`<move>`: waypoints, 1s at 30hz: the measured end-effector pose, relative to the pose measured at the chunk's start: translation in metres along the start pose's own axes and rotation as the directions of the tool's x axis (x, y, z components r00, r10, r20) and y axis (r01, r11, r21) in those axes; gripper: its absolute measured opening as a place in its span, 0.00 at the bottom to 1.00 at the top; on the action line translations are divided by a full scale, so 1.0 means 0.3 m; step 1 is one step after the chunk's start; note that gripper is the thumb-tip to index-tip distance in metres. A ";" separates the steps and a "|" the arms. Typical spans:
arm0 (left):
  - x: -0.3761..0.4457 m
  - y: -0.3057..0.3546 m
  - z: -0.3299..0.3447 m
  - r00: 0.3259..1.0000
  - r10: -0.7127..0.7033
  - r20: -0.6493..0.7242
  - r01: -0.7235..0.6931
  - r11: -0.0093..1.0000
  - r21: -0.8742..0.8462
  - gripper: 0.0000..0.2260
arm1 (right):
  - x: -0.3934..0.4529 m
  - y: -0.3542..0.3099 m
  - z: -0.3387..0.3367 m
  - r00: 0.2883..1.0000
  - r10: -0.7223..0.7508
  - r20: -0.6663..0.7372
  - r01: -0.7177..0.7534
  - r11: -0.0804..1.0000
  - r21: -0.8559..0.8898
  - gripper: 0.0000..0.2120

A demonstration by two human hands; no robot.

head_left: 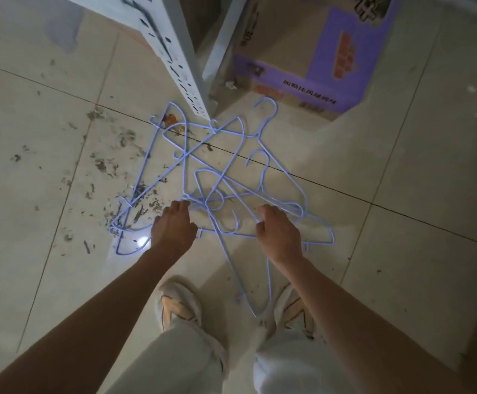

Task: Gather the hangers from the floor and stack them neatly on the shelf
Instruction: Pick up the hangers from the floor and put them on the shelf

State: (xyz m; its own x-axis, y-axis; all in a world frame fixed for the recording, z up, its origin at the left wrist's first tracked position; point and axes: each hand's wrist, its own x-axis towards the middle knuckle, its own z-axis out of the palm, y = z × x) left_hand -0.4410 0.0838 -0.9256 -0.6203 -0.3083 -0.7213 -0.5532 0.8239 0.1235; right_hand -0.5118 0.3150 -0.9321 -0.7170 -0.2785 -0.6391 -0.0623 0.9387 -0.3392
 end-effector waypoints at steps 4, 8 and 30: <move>0.067 -0.011 0.037 0.999 -0.011 -0.035 0.012 0.999 0.037 0.22 | 0.052 -0.014 0.095 0.995 -0.039 -0.097 0.040 0.999 0.001 0.15; 0.087 -0.019 0.073 0.993 0.010 -0.116 -0.001 0.997 0.082 0.19 | 0.076 -0.021 0.156 0.987 -0.070 -0.144 0.063 0.997 -0.052 0.14; -0.410 -0.106 -0.047 0.970 -0.081 -0.229 -0.030 0.895 -0.445 0.18 | -0.295 -0.057 0.028 0.903 0.430 -0.013 -0.357 0.766 0.534 0.17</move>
State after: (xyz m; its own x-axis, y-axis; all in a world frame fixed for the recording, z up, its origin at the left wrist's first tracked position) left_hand -0.3550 0.0890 -0.8312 -0.6842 -0.4749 -0.5534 -0.7238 0.5347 0.4361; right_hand -0.4415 0.3220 -0.8754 -0.6830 0.1552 -0.7137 0.5794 0.7101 -0.4001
